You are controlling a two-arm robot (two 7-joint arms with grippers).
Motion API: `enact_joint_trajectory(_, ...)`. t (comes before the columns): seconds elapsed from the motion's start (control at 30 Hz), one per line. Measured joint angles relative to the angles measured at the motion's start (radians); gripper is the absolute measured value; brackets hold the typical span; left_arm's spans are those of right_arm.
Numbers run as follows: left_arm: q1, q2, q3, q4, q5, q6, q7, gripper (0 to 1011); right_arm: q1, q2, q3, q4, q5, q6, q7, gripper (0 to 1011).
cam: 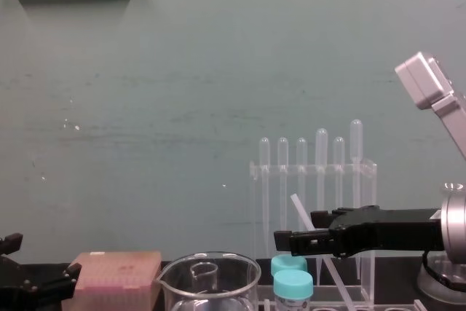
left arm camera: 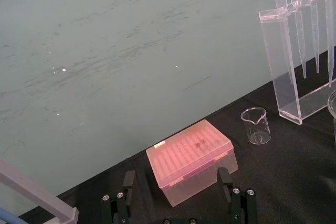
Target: Pick up the stirring rod with one hand, then place it down.
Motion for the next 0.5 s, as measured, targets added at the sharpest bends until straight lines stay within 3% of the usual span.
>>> enact_joint_trajectory(0.33,0.000,0.000,0.000,0.000,0.000,0.000,0.000,1000,0.000,0.000,0.000,0.001,-0.002,-0.002,-0.003,1000)
enact_joint_trajectory(0.5,0.000,0.000,0.000,0.000,0.000,0.000,0.000,1000,0.000,0.000,0.000,-0.001,-0.001,-0.002,-0.002,890)
